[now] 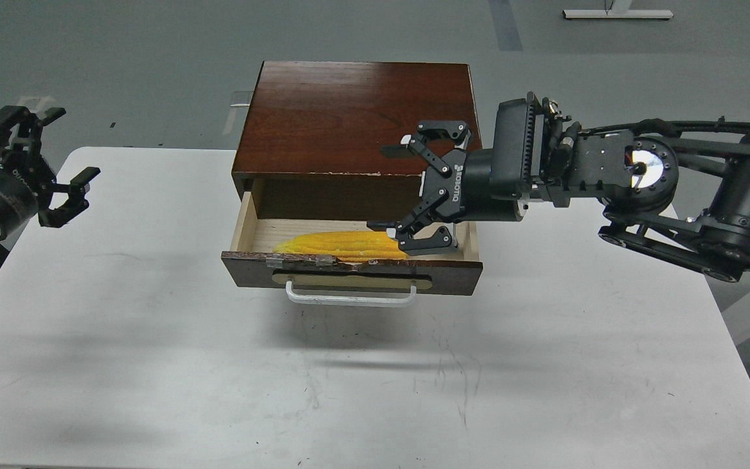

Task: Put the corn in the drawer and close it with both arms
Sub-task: 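Open the right gripper to drop the corn into the drawer, then withdraw the right gripper away from the box, then move the left gripper down to the front of the drawer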

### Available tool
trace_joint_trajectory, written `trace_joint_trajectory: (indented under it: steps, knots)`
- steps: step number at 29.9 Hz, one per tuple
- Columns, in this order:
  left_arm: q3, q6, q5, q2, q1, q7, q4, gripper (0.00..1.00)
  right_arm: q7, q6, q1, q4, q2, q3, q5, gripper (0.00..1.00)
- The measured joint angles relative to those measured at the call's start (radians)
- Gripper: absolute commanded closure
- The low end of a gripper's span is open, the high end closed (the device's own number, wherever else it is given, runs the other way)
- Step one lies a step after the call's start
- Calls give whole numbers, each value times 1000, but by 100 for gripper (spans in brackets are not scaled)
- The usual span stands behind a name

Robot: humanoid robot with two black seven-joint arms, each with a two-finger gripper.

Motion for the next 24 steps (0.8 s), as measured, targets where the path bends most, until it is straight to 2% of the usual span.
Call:
trace_joint_trajectory:
  steps: [4, 7, 10, 14, 16, 20, 22, 24]
  knots:
    - [-1, -2, 3, 7, -1, -6, 0, 2, -40, 63, 6, -21, -3, 144, 344, 1]
    - [-1, -5, 5, 15, -2, -36, 0, 2, -91, 171, 14, -80, -33, 229, 659, 1]
    - [-1, -9, 13, 17, -7, -56, 0, 2, -155, 266, 1, -169, -110, 247, 974, 0]
    - [-1, -14, 28, 22, -28, -69, -3, 2, -221, 362, -153, -319, -176, 250, 1397, 0]
    - [-1, -11, 57, 33, -46, -86, -17, 2, -230, 386, -237, -365, -182, 258, 1601, 0]
    - [0, 49, 247, 85, -83, -187, -118, 2, -226, 402, -404, -396, -187, 273, 1981, 0]
    - [0, 118, 395, 145, -95, -232, -225, 2, -222, 404, -446, -399, -197, 293, 2012, 0]
    - [-2, 201, 566, 230, -110, -255, -368, 2, -219, 405, -472, -402, -207, 311, 2016, 0]
